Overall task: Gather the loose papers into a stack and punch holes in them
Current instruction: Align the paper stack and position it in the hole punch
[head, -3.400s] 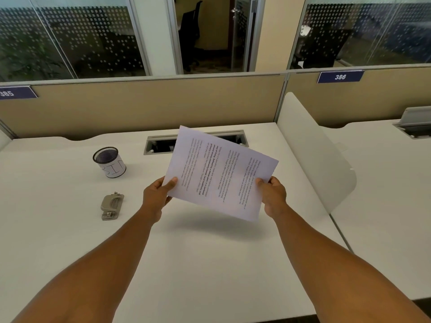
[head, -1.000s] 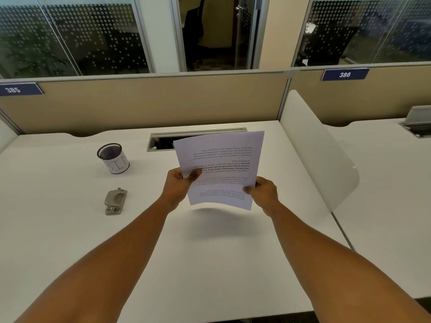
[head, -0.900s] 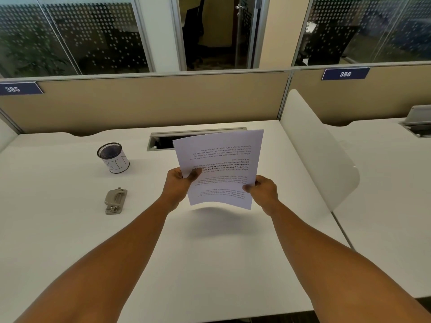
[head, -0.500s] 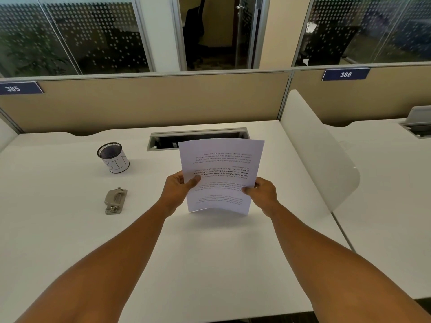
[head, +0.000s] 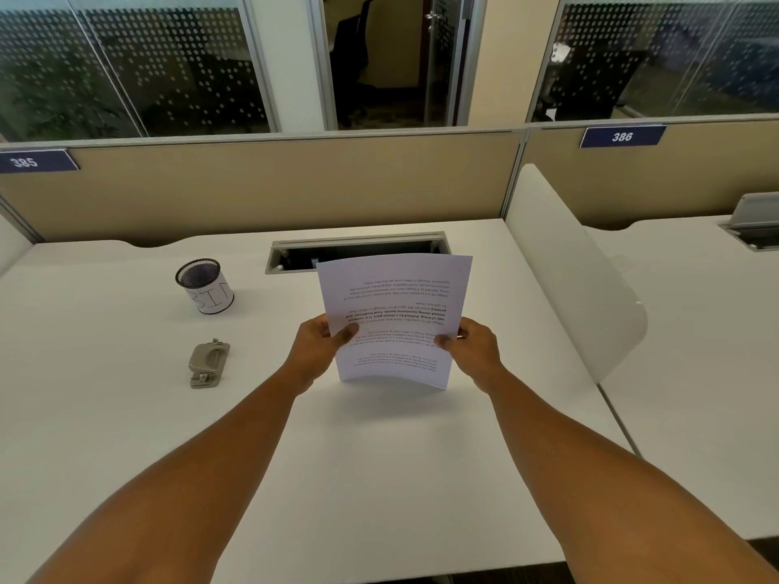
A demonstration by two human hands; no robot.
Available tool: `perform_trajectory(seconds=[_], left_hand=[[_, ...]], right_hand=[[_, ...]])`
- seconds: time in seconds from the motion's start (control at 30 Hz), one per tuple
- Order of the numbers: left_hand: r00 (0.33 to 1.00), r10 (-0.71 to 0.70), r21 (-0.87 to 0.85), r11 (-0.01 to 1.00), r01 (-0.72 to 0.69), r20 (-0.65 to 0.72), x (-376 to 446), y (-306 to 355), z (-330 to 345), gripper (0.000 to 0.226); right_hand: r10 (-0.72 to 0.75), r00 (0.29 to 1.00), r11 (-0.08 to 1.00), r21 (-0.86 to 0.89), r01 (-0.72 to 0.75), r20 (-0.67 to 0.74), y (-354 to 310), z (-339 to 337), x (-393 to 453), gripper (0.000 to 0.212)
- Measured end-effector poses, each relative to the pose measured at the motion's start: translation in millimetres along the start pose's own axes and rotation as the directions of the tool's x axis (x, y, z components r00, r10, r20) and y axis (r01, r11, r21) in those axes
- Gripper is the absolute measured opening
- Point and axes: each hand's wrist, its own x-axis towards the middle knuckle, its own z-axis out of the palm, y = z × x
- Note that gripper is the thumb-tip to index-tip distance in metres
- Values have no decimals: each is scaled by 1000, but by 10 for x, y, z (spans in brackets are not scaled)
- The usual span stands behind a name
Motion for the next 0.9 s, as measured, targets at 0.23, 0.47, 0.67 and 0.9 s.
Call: perform_trajectory(seconds=[0.23,0.47,0.67,0.9], left_hand=[[1000,0,26,1000,0,-9,-38,6,-19,16],[998,-9,-6,1000,9,-65,-67,42,-8,16],[993,-20,-13,1000,19,-112,-97,-37,-36,19],[987,-65,-112,993,49,-144,-142,-56,-19,21]], right_hand=[[-38,999,998,46,39,-24,-27,9,-1,21],[-37,997,988,147,47,-70,-95,-24,45,14],[31,994,937,348,7,-105,-128,-59,86,12],[138,986,815,576,-62,-89,-145,-55,123,14]])
